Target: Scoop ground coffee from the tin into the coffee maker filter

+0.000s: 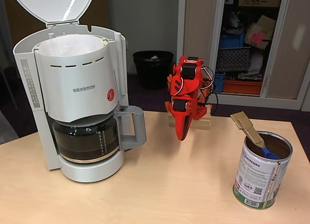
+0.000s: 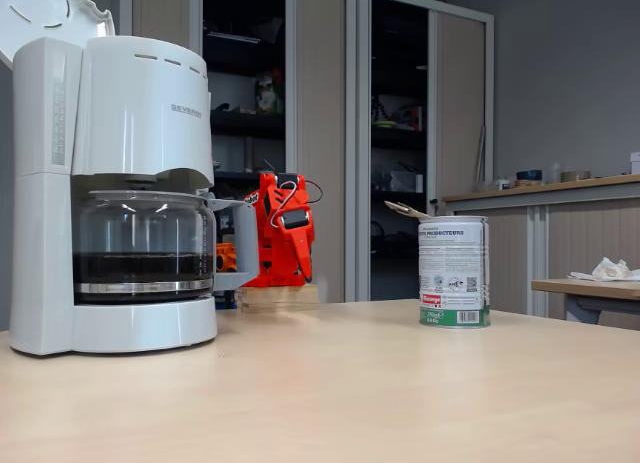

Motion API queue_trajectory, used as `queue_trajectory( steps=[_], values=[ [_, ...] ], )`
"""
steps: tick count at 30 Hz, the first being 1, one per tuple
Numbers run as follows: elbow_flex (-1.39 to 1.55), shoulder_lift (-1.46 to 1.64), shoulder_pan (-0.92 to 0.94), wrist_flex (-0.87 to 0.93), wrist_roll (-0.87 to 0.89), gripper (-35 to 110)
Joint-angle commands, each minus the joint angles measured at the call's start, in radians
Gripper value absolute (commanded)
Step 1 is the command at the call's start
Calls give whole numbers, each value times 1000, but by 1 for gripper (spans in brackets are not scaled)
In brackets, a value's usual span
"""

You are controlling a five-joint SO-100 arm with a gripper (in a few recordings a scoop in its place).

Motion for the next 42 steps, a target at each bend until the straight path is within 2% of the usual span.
queue_trajectory(
  steps=[1,11,16,18,21,22,27,29,30,33,35,42],
  values=[
    [6,3,-14,14,15,0],
    [6,0,-202,-15,18,0],
    [6,0,-268,-86,241,0],
    [6,0,-287,-130,192,1],
    [6,0,-330,-166,98,14],
    [6,2,-354,-163,25,14],
    [6,2,-405,-281,-98,10],
    [6,2,-411,-319,-29,0],
    [6,2,-399,-333,-6,0],
    [6,2,-426,-399,-110,0],
    [6,6,-517,-437,-259,0],
    [6,8,-534,-477,-210,10]
  ],
)
